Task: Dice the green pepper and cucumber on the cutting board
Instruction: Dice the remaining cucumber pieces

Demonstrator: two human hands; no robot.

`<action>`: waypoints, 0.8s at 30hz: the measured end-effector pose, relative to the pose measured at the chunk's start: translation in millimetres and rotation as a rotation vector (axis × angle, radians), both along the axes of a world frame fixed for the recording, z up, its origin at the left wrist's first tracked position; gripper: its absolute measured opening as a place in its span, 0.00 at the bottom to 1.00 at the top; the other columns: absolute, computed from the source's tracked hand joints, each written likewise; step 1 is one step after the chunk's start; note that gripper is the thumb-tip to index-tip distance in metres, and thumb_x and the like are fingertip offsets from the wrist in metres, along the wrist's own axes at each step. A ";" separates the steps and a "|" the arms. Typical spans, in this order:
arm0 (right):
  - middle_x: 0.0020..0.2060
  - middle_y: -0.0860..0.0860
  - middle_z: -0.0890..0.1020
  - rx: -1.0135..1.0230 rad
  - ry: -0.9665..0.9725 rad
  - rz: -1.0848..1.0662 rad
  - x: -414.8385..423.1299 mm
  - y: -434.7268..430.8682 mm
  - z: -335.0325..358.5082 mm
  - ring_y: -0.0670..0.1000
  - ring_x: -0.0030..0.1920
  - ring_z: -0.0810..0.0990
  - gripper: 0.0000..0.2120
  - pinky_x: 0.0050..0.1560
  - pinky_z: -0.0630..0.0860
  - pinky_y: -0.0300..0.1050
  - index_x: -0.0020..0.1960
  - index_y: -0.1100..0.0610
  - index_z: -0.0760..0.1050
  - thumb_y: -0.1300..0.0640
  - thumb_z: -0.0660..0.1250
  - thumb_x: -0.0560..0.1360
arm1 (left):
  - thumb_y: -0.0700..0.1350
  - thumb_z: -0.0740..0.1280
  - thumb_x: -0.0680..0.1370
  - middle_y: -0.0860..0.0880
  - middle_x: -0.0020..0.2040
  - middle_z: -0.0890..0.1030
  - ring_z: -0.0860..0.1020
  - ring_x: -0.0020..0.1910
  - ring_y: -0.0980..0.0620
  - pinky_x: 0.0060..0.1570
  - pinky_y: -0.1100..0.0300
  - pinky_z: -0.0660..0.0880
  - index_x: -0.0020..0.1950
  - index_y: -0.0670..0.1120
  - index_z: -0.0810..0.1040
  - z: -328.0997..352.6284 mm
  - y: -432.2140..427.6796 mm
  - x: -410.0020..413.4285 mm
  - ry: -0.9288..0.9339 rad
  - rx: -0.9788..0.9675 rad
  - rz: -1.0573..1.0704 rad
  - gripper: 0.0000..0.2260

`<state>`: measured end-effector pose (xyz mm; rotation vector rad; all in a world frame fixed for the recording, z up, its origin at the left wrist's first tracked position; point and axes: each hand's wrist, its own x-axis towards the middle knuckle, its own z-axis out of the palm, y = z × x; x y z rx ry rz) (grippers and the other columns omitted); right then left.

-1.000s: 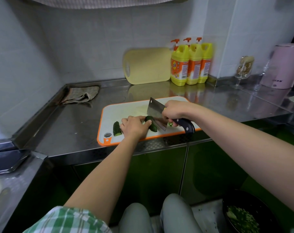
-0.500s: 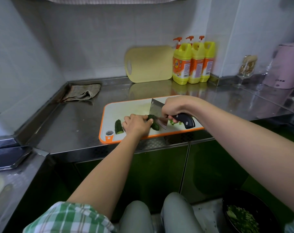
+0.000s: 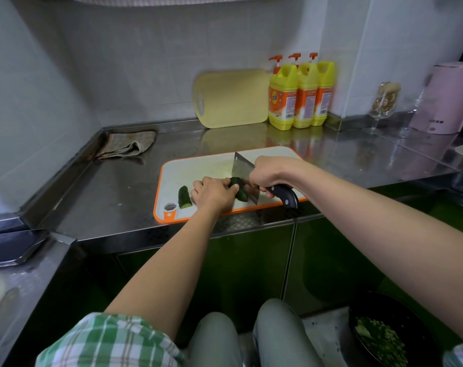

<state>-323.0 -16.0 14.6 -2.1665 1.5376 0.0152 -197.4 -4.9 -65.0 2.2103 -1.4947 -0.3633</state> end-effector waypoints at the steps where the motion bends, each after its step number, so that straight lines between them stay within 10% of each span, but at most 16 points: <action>1: 0.38 0.60 0.79 0.001 0.003 0.001 0.4 0.3 0.5 0.56 0.38 0.76 0.09 0.36 0.72 0.44 0.46 0.65 0.75 0.67 0.56 0.75 | 0.58 0.59 0.81 0.39 0.67 0.68 0.61 0.68 0.39 0.67 0.49 0.59 0.68 0.53 0.75 0.0 -0.1 0.0 0.005 -0.001 0.004 0.19; 24: 0.26 0.53 0.71 0.083 -0.024 -0.014 -18.3 -3.5 13.0 0.47 0.19 0.68 0.08 0.21 0.66 0.34 0.42 0.61 0.69 0.63 0.57 0.79 | 0.57 0.61 0.80 0.44 0.65 0.74 0.65 0.66 0.42 0.64 0.48 0.61 0.69 0.54 0.74 -15.2 -6.2 7.0 0.030 -0.127 -0.009 0.19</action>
